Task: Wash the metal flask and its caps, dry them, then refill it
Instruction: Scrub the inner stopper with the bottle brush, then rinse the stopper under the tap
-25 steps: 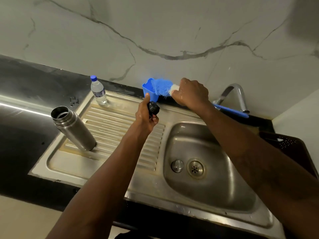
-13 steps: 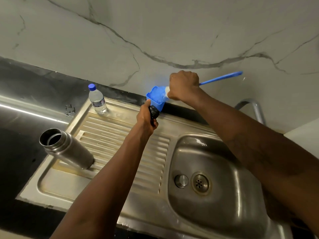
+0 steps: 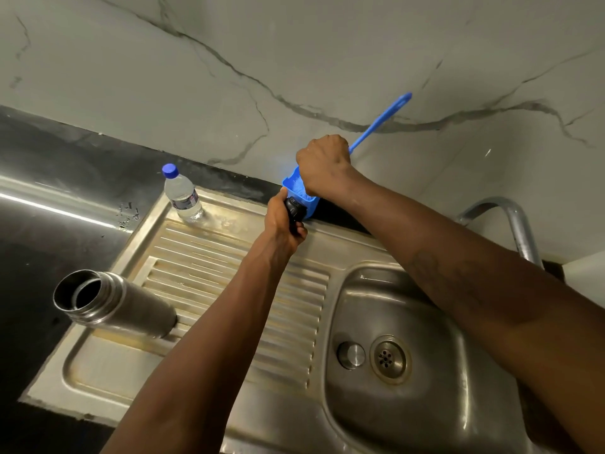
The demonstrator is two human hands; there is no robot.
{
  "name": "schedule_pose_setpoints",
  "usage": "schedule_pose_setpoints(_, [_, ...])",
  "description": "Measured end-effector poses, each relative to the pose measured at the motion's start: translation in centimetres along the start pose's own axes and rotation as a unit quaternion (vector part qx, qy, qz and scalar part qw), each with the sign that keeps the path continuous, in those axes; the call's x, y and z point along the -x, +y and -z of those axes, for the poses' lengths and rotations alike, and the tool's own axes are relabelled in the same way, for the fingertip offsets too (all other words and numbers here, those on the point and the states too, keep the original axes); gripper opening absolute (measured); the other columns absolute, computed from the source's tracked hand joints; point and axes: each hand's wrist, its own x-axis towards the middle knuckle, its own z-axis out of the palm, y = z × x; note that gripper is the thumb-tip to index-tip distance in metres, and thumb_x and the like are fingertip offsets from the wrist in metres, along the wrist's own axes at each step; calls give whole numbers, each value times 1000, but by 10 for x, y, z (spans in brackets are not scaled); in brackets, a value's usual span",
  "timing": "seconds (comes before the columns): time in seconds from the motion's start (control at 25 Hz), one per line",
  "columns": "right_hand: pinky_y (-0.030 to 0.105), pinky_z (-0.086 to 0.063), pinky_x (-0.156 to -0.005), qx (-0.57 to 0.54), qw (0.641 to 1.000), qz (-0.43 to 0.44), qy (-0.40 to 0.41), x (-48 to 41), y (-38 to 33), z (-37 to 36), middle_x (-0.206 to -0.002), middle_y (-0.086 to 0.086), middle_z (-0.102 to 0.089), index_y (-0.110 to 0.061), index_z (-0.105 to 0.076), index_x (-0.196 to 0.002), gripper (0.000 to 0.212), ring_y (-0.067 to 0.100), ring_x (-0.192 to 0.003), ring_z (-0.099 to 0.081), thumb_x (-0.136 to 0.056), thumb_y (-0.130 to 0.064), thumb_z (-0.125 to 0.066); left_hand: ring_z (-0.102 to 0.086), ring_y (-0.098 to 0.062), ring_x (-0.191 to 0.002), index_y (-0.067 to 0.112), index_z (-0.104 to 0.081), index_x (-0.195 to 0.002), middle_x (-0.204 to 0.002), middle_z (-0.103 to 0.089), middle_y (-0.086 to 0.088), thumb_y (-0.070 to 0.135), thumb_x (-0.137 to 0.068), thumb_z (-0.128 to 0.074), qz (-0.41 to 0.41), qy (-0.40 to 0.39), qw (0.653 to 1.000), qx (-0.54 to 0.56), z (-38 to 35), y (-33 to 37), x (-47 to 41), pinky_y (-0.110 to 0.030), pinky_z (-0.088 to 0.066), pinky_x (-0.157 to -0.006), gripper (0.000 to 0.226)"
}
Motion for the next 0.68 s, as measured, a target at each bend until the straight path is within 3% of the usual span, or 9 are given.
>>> schedule_pose_setpoints(0.12, [32, -37, -58, 4, 999, -24, -22, 2, -5, 3, -94, -1, -61, -22, -67, -107, 26, 25, -77, -60, -81, -17, -68, -46, -11, -55, 19, -66, -105, -79, -63, -2, 53, -102, -49, 3, -2, 1000, 3, -3, 0, 2, -19, -35, -44, 38])
schedule_pose_setpoints(0.28, [47, -45, -87, 5, 999, -40, 12, 15, -6, -1, -110, 3, -65, -19, -66, -115, 28, 32, -105, -60, -87, -21, -70, -53, -11, -64, 20, -67, -103, -89, -68, -4, 53, -103, -49, 0, 4, 1000, 19, -6, -3, 9, -19, -39, -47, 38])
schedule_pose_setpoints(0.36, [55, -39, -103, 2, 998, -23, 52, 25, -1, -1, -119, 4, -64, -21, -64, -121, 28, 32, -121, -52, -93, -24, -67, -51, -11, -65, 21, -65, -100, -88, -67, -3, 53, -103, -49, -4, 8, 1000, 17, -9, -5, 16, -19, -39, -49, 36])
schedule_pose_setpoints(0.48, [61, -22, -117, -33, 994, 23, 105, 38, 8, -4, -123, 6, -62, -21, -63, -120, 26, 29, -129, -46, -96, -15, -58, -47, -10, -58, 21, -68, -104, -84, -65, -2, 56, -103, -47, 0, 20, 1000, 5, -9, -7, 25, -19, -40, -46, 41])
schedule_pose_setpoints(0.6, [47, -47, -107, -118, 974, 89, 172, 54, 14, -10, -122, 7, -59, -15, -66, -119, 27, 25, -131, -44, -95, -6, -59, -43, -9, -53, 22, -67, -99, -78, -61, 0, 59, -101, -45, 3, 23, 1000, 2, -7, -10, 37, -16, -39, -42, 44])
schedule_pose_setpoints(0.68, [48, -55, -96, -194, 955, 145, 169, 66, 15, -14, -118, 5, -59, -14, -68, -114, 23, 22, -128, -50, -93, -6, -64, -44, -9, -54, 23, -65, -95, -74, -60, 2, 57, -100, -45, 3, 13, 1000, 13, -7, -11, 43, -16, -38, -42, 40])
